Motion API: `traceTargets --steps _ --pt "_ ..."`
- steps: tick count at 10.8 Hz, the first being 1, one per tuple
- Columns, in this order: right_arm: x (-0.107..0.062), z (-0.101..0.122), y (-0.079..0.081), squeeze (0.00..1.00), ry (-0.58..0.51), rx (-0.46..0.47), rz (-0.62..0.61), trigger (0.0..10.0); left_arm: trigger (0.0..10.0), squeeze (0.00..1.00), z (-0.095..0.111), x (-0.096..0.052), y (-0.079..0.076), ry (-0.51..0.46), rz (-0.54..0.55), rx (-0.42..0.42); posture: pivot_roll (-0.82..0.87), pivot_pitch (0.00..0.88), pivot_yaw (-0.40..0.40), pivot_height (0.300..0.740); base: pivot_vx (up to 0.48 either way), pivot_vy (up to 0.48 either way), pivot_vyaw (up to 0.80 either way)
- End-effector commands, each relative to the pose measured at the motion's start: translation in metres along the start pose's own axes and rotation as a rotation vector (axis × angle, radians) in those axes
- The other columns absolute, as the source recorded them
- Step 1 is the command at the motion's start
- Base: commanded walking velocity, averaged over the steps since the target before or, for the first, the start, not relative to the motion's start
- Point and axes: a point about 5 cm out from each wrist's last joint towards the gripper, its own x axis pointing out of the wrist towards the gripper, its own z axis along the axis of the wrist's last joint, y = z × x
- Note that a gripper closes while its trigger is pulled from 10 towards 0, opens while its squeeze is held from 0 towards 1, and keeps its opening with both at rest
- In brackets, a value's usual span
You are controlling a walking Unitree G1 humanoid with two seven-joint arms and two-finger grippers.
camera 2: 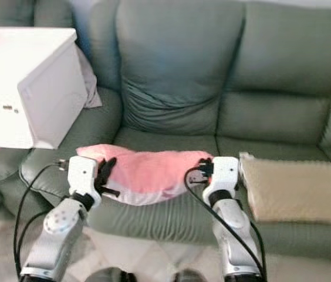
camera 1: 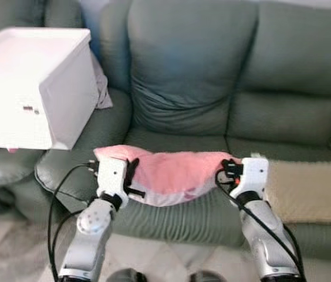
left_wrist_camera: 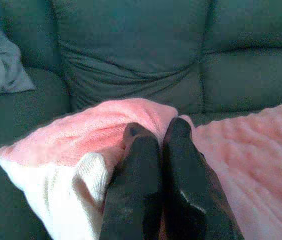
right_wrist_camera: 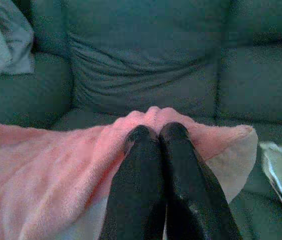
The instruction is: Move the pillow to the sofa
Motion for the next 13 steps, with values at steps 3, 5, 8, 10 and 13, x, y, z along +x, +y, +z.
traceTargets --steps 3,5,8,10,13 --pt "0.004 0.007 0.002 0.0 -0.022 0.003 0.005 10.0 10.0 0.0 0.009 0.003 -0.003 -0.033 -0.018 0.017 -0.04 0.0 -0.01 0.74 0.0 0.0 -0.15" --pt "0.004 0.007 0.001 0.0 -0.021 0.001 0.008 10.0 10.0 0.0 0.007 0.004 0.001 -0.025 0.013 0.029 -0.04 0.0 -0.015 0.74 0.0 0.0 -0.8" --pt "0.003 0.007 0.003 0.0 -0.022 0.01 0.012 10.0 10.0 0.0 0.007 0.001 0.001 -0.025 0.011 0.031 -0.03 0.0 -0.019 0.74 0.0 0.0 -0.2" --pt "0.002 0.006 0.006 0.0 -0.017 0.007 0.017 10.0 10.0 0.0 0.009 -0.003 0.011 -0.026 0.059 0.054 -0.02 0.0 -0.014 0.74 0.0 0.0 0.0" --pt "0.007 0.007 0.012 0.0 -0.025 0.015 0.028 10.0 10.0 0.0 0.008 -0.015 0.034 -0.034 0.147 0.041 0.0 0.0 -0.014 0.74 0.0 0.0 0.0"
